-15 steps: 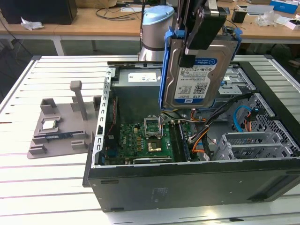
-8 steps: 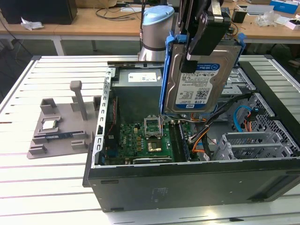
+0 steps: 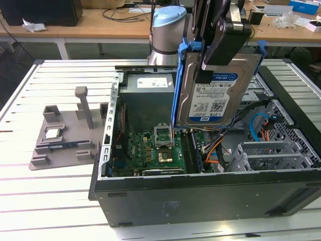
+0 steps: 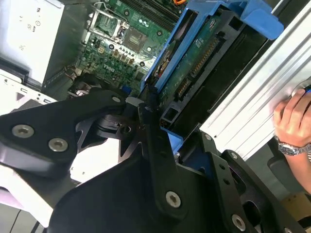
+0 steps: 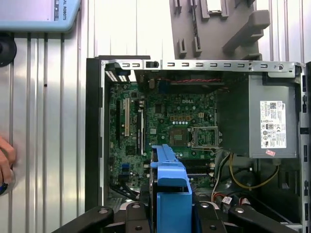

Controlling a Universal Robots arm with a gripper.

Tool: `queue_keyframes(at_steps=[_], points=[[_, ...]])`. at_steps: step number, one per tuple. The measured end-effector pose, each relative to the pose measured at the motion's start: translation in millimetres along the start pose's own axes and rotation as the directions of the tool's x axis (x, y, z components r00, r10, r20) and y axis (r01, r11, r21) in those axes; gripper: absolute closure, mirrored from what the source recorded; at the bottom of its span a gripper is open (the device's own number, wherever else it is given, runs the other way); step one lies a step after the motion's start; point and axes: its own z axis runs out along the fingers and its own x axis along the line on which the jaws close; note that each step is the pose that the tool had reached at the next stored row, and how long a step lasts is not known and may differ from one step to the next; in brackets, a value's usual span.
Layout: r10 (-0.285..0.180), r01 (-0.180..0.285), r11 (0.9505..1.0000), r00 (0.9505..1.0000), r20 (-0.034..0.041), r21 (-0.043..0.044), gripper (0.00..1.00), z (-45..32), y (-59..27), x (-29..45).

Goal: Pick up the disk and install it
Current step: 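Pick up the disk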

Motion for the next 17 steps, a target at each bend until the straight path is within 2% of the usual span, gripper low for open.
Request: queue_keyframes(at_steps=[2,9,17], points=[[0.0,0.0,1.0,1.0,0.0,0.0,0.63,0.2,-0.1,5.2],[0.0,0.0,1.0,1.0,-0.0001,0.0,0.63,0.6,-0.2,15.1],[0.0,0.0,1.0,1.0,0.0,0.0,0.63,1.2,-0.3,31.7]])
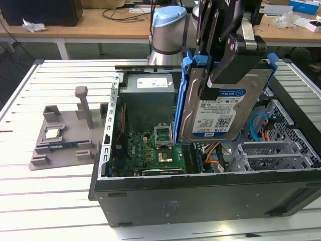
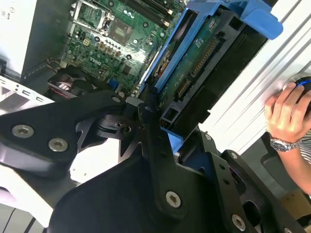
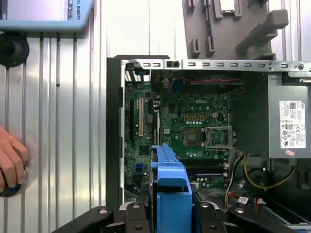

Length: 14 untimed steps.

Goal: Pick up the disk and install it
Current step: 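Pick up the disk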

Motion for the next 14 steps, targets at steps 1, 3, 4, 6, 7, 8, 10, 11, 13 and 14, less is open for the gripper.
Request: queue_keyframes(at_steps=[1,3,4,6,7,8,10,11,13,14], points=[[0.0,0.0,1.0,1.0,0.0,0.0,0.63,0.0,0.0,1.7],[0.0,0.0,1.0,1.0,-0.0001,0.0,0.63,0.3,-0.1,9.2],[0.0,0.0,1.0,1.0,0.0,0.0,0.63,0.5,-0.1,11.7],[0.0,0.0,1.0,1.0,0.0073,-0.0001,0.63,0.6,-0.7,12.8],[-0.001,0.001,1.0,0.9999,0.0138,-0.0001,0.63,0.7,-0.8,13.0],[-0.001,0.001,1.0,0.9998,0.0186,-0.0001,0.63,0.7,-1.1,13.1],[-0.001,0.001,1.0,0.9998,0.0188,-0.0002,0.63,0.6,-3.7,13.1],[-0.001,0.001,1.0,0.9998,0.0187,-0.0002,0.63,0.5,-7.2,13.0],[-0.001,0.001,1.0,0.9998,0.0183,-0.0004,0.63,0.1,-17.2,13.0],[-0.001,0.001,1.0,0.9998,0.0182,-0.0006,0.63,-0.1,-20.6,13.0]])
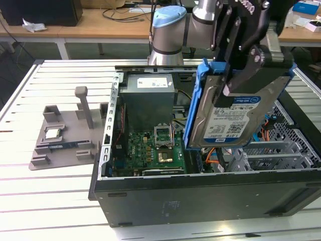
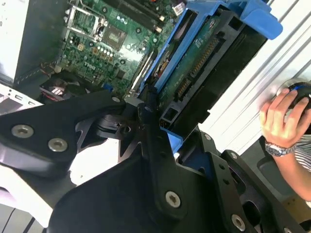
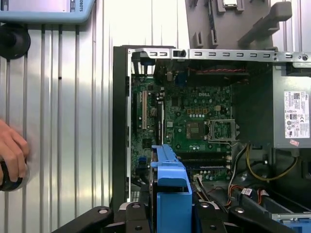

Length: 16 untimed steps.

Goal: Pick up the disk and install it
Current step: 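Pick up the disk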

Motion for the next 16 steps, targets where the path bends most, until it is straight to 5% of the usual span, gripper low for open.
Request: queue_keyframes(at_steps=[1,2,4,16], points=[[0.0,0.0,1.0,1.0,0.0,0.0,0.63,-0.1,-2.5,0.0],[0.0,0.0,1.0,1.0,-0.0003,-0.0006,0.63,-0.8,-17.8,-0.1],[0.0,0.0,1.0,1.0,-0.0036,-0.0014,0.63,-1.5,-33.9,-0.2],[0.001,-0.001,1.0,1.0,-0.0047,-0.0085,0.63,-1.2,-64.7,-0.4]])
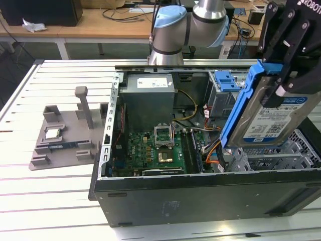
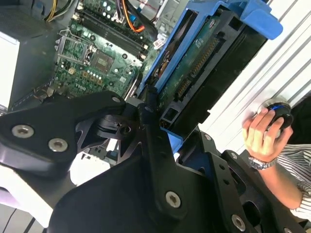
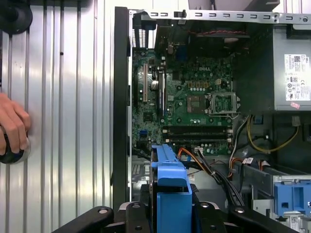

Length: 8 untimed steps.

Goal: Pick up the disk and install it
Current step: 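Pick up the disk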

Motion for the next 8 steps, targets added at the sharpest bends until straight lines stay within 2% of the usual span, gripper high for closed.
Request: queue_keyframes(at_steps=[8], points=[[0.0,0.0,1.0,1.0,-0.0001,-0.0036,0.63,0.7,-13.3,-0.1]])
